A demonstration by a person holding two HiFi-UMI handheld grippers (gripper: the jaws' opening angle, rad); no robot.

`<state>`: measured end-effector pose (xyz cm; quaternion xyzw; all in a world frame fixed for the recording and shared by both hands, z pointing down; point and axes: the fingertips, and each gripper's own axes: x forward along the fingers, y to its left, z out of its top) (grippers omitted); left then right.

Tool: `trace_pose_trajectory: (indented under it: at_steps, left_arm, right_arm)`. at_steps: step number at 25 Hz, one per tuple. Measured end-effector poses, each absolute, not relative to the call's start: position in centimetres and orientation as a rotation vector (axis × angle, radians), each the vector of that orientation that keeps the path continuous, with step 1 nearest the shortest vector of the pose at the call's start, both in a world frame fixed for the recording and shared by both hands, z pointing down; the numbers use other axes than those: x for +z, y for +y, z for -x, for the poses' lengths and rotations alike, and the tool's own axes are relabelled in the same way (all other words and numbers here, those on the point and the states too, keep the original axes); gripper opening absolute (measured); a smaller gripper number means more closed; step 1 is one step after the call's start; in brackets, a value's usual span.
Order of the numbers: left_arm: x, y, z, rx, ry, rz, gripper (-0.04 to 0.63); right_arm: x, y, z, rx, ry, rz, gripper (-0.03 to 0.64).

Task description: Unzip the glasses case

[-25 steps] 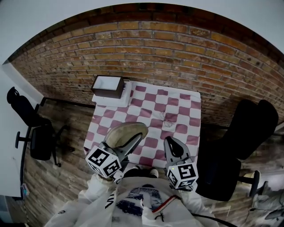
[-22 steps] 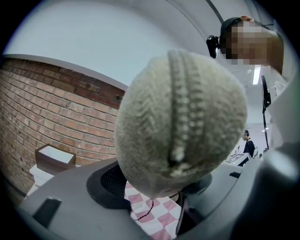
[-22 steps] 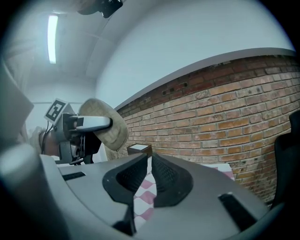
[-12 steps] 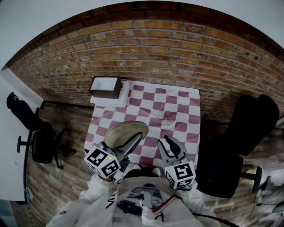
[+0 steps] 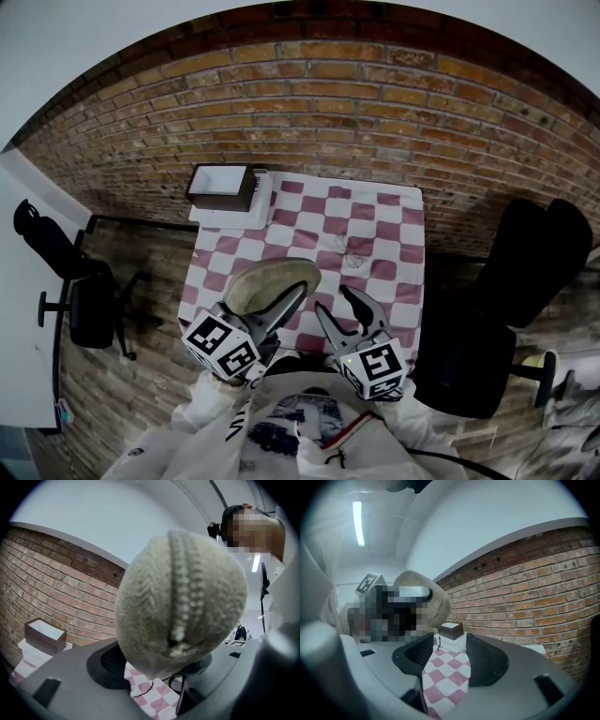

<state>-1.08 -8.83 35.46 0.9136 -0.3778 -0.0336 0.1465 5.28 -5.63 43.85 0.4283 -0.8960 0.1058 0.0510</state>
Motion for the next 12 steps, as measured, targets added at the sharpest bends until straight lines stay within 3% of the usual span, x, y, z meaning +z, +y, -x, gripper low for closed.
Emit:
trace_pose_trajectory:
  at_steps: [12]
  left_arm:
    - [35.6, -9.0, 0.2, -0.105, -1.046, -2.620, 0.290]
  right_arm:
    - [44.6, -6.2, -3.6, 0.318, -2.723, -1.244, 0.209]
